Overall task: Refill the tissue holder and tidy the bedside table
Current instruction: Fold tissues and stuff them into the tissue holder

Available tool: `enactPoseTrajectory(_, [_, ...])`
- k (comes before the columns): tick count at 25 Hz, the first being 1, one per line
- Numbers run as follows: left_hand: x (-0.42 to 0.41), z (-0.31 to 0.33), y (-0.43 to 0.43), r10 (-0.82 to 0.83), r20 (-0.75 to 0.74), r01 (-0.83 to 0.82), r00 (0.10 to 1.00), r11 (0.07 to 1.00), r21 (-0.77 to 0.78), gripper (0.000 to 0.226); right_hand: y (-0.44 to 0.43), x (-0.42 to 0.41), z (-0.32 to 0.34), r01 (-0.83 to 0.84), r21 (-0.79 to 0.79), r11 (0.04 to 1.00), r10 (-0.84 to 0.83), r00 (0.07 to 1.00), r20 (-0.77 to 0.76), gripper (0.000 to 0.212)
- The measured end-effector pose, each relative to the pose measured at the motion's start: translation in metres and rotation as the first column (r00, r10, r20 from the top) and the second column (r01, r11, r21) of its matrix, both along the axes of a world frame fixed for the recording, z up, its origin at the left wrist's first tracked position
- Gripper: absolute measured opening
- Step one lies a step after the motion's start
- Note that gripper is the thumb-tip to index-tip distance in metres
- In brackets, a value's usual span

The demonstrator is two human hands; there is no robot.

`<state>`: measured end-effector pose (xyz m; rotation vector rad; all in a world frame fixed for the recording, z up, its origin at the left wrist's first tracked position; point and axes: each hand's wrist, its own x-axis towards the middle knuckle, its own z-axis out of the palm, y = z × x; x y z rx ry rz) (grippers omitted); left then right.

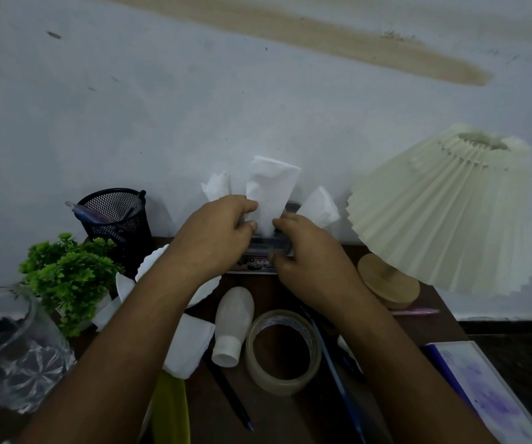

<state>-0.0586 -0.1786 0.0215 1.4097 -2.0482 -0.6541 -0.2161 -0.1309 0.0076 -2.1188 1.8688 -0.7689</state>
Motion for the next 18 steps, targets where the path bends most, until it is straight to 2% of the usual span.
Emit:
enactPoseTrajectory(4, [-0.0002, 0.0052, 0.0015, -0.026, 0.056, 0.025, 0.998, 0.999, 0.025, 0.043, -0.0024, -0.0016, 0.0044, 0.034, -0.015, 0.999, -0.031, 0.992, 0.124, 0.050])
enactPoseTrajectory(8, [0.0013, 0.0072, 0.0001, -0.061, 0.082, 0.058, 0.995, 0.998, 0.037, 0.042, -0.0071, -0.0010, 0.0041, 0.033, -0.028, 0.999, -0.027, 0.984, 0.179, 0.041])
enactPoseTrajectory(11, [0.0007, 0.0085, 0.0005, -0.039, 0.020, 0.038, 0.999, 0.999, 0.037, 0.043, -0.0093, -0.0014, 0.0048, 0.055, -0.020, 0.998, -0.051, 0.982, 0.182, 0.037])
enactPoseTrajectory(15, [-0.0002, 0.0101, -0.0007, 0.007, -0.044, -0.007, 0.999, 1.000, 0.019, 0.041, -0.0086, -0.0016, 0.0077, 0.091, -0.012, 0.996, -0.088, 0.981, 0.171, 0.050])
enactPoseTrajectory(18, [-0.0006, 0.0088, -0.0002, -0.014, -0.036, 0.017, 0.999, 0.997, 0.074, 0.039, -0.0097, -0.0001, 0.0085, 0.097, 0.025, 0.995, -0.100, 0.958, 0.267, 0.054])
